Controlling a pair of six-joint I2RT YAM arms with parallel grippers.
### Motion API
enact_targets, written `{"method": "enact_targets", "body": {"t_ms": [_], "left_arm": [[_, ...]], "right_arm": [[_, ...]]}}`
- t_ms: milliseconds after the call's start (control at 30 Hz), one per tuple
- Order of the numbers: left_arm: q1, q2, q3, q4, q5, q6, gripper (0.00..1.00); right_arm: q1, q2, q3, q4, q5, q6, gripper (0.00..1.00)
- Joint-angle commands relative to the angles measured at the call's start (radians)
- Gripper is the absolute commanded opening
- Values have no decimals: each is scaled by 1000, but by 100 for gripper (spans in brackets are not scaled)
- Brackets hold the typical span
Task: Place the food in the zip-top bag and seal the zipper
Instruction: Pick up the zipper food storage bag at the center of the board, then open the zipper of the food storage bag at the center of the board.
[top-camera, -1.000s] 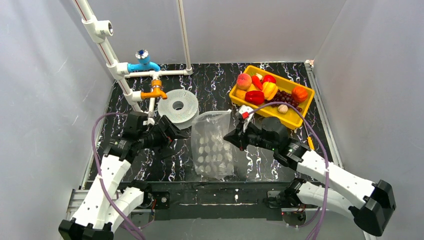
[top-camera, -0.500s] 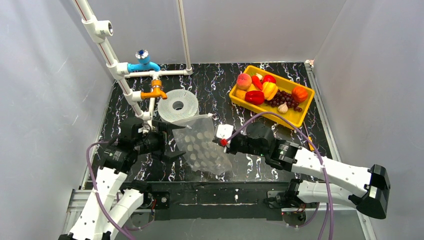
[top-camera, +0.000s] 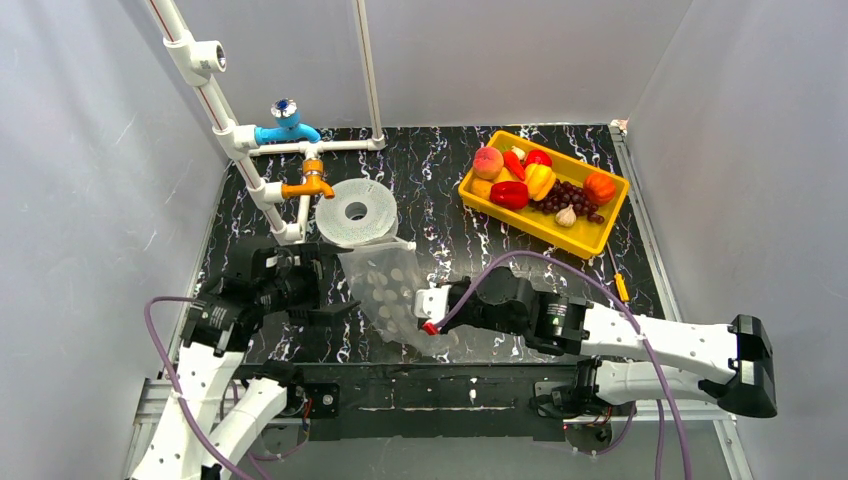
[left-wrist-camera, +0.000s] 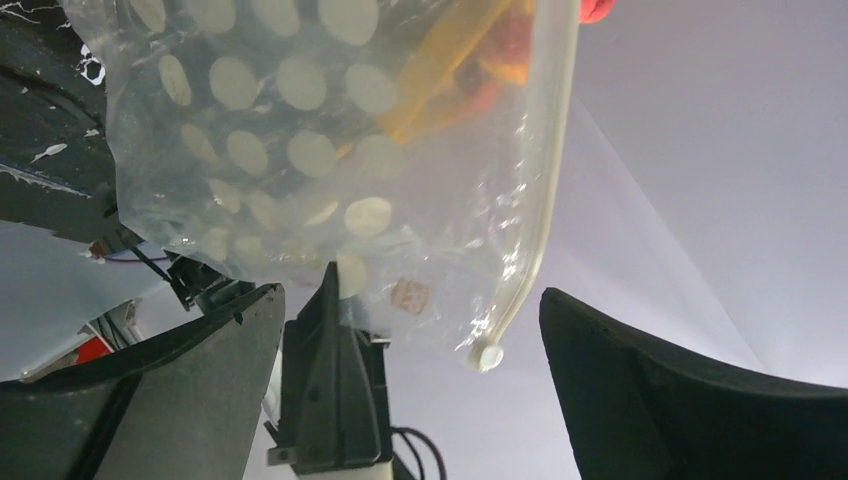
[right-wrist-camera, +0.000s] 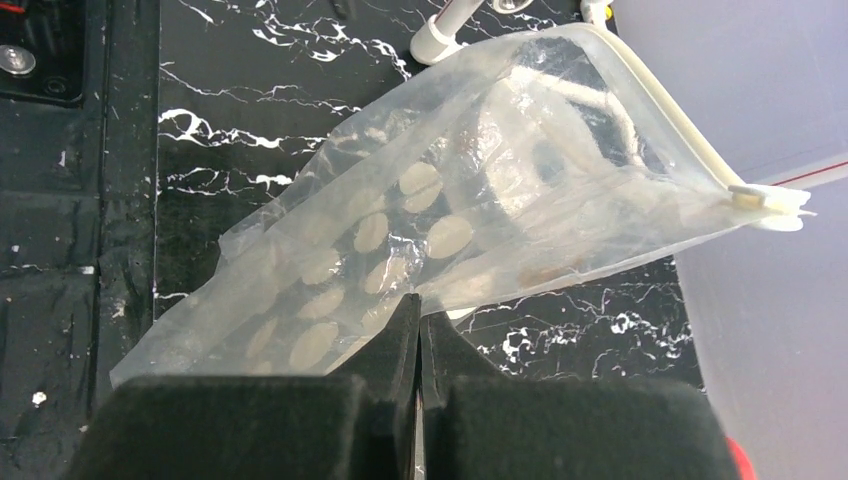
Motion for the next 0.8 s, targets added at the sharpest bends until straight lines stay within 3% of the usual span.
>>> {"method": "enact_targets", "body": {"t_ms": [0,133,267,567,667,767], "left_arm": [[-1,73,90,-35,-67,33,98],[-1,121,163,-105,-112,85,98],[-1,129,121,-95,-75,85,97],[-1,77,75,-189,-85,134,73],[-1,39,-9,-131,-60,108,58],[-2,32,-91,-31,-20,86,57]], "right_arm": [[65,15,74,9,77,-83,1],[113,36,100,-23,123,-121,1],[140,66,112,-16,153,-148,1],[157,111,113,44,220,-170,1],[165,107,108,59,230,-172,1],[189,112,114,66,251,-183,1]]}}
